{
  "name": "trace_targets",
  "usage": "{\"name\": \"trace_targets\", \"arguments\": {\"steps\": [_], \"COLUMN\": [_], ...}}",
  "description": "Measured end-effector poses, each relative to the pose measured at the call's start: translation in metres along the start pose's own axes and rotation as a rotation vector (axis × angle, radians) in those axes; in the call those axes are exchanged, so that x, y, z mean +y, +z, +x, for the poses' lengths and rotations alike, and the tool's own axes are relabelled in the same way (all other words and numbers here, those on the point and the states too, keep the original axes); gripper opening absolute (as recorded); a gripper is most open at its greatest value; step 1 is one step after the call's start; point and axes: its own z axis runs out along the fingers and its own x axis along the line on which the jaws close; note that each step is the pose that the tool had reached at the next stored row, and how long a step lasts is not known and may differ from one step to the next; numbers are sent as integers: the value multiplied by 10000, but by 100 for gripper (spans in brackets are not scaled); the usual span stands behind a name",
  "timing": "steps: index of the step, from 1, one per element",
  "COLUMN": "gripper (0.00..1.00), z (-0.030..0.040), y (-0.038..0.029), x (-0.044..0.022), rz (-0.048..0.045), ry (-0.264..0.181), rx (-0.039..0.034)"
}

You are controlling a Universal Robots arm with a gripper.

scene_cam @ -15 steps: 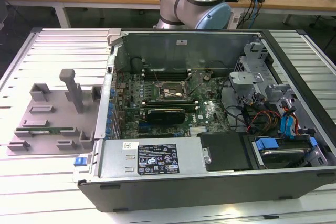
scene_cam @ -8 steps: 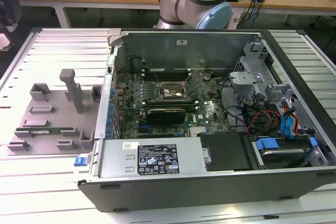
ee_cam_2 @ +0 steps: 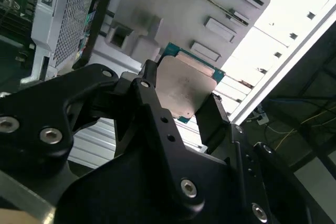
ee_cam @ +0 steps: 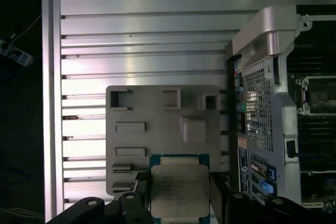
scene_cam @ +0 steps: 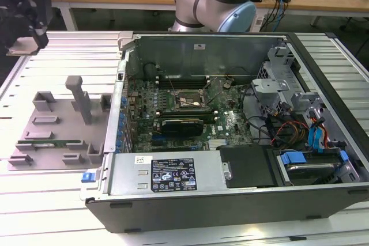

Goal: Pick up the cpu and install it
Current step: 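Pick up the cpu and move it towards the insertion slot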

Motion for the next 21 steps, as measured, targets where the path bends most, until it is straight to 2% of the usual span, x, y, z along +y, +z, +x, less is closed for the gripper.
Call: {"name": "trace_targets", "arguments": {"steps": [1, 3, 5, 7, 11, 13, 15, 17, 21], "gripper": [54, 54, 54, 54, 54, 54, 54, 54, 54], "z": [-49, -103, -217, -301, -408, -505, -552, -639, -859], "y": [1, 2, 3, 4, 6, 8, 9, 10, 14], "x": [1, 2, 3, 4, 7, 10, 12, 14, 20], "rz": [0, 0, 0, 0, 1, 0, 0, 0, -1], "ry": [0, -1, -1, 0, 0, 0, -1, -1, -1], "rx": [0, 1, 1, 1, 2, 0, 1, 2, 1]}}
